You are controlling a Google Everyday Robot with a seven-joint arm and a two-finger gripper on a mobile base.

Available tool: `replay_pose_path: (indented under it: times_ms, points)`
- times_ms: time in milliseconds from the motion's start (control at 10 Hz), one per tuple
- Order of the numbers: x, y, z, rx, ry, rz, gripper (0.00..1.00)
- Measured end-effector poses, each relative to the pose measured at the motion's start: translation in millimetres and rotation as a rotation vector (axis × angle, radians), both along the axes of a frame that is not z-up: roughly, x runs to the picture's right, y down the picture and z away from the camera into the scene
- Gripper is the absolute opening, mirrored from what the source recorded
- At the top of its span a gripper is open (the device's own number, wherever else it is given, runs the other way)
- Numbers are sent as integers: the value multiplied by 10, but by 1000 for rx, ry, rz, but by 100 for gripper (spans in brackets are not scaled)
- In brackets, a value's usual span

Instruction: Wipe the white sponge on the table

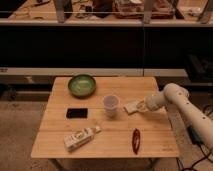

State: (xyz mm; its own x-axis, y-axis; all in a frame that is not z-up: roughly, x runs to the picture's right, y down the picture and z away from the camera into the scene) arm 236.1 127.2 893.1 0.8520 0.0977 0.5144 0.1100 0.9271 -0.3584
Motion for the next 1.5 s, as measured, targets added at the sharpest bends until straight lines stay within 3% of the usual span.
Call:
replay_pose_path:
  times_ms: [300,600,900,1100,1500]
  points:
    - [437,106,-125,-4,84,43,0]
    - [991,-51,-195,32,194,106,0]
    - [1329,-306,12,53,269,164,0]
    - [1351,-434,201,55,281,182,0]
    - [1130,-672,551,63,253,211,0]
